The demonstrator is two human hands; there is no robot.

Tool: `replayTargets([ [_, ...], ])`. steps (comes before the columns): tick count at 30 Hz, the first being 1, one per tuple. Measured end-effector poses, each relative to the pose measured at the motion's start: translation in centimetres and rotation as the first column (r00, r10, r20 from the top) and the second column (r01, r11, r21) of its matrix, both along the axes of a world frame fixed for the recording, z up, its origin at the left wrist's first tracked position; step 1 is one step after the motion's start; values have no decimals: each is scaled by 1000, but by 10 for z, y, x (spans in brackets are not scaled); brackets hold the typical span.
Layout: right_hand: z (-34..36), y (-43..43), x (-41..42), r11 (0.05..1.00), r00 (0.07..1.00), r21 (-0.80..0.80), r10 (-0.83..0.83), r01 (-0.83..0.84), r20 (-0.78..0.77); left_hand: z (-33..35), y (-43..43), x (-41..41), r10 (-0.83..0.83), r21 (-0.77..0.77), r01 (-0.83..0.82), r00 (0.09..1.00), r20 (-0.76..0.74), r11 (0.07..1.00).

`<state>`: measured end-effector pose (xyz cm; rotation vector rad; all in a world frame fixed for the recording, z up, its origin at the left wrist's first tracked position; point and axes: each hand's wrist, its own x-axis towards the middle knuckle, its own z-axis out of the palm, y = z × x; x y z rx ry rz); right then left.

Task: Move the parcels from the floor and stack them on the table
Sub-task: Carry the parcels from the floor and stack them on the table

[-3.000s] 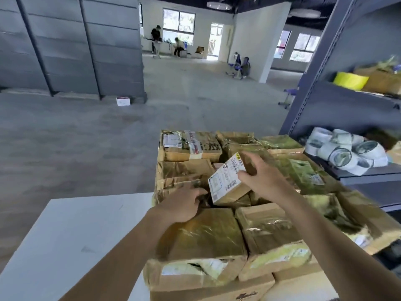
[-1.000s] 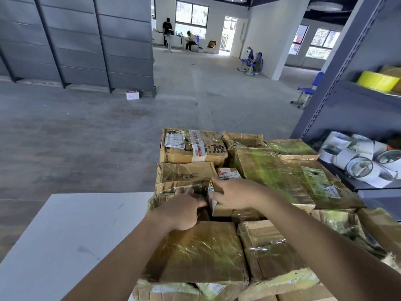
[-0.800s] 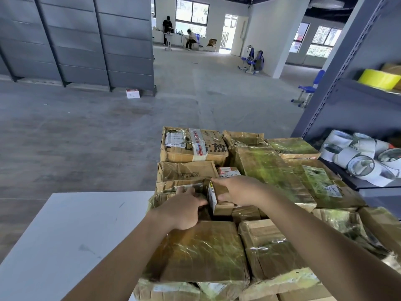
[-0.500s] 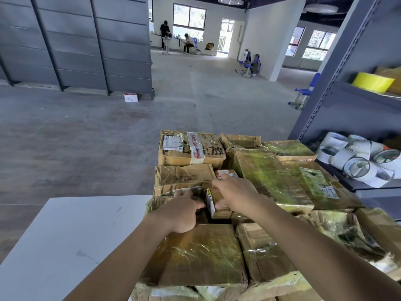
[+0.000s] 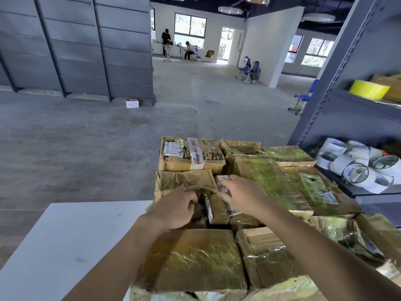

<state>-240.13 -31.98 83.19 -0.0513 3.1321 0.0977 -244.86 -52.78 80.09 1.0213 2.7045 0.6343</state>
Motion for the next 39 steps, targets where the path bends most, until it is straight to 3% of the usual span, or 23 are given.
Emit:
replayTargets([
  [3, 3, 19, 3, 995, 986, 21, -96, 99, -139, 3, -8, -9, 177, 156, -161, 979, -96, 975],
  [5, 3, 31, 5, 978, 966, 42, -194, 204, -170, -1, -15, -15, 344, 163, -323, 931, -120, 932],
  [7, 3, 37, 6, 939, 935, 15, -341, 344, -101, -6, -25, -22, 475, 100, -471, 879, -27, 877],
  [9, 1, 39, 8, 894, 895, -23, -447, 447, -1, -13, -33, -29, 542, 20, -553, 822, 174, 833],
  [11, -3, 39, 8, 891, 891, 16, -454, 454, 16, -20, -36, -33, 530, -5, -567, 768, 359, 824],
  [13, -3, 38, 7, 895, 896, 39, -444, 443, 16, -27, -35, -32, 493, -15, -543, 749, 442, 840],
  [24, -9, 32, 5, 874, 874, 5, -485, 485, 6, -22, -29, -29, 397, 54, -506, 734, 551, 861],
  [28, -5, 39, 7, 887, 887, -17, -461, 461, 23, -17, -29, -26, 434, 71, -578, 682, 589, 813],
  [30, -2, 43, 10, 895, 897, -52, -442, 443, 25, -14, -30, -25, 494, 39, -608, 679, 543, 793],
  [34, -2, 48, 20, 894, 902, -153, -430, 422, -25, 0, -17, -23, 541, 94, -565, 817, 199, 820],
  [37, 0, 53, 25, 883, 893, -189, -446, 429, -56, 13, 8, -13, 386, 139, -380, 922, -17, 915],
  [39, 2, 59, 28, 876, 885, -189, -462, 443, -66, 15, 29, -1, 149, 177, -120, 975, -164, 977],
])
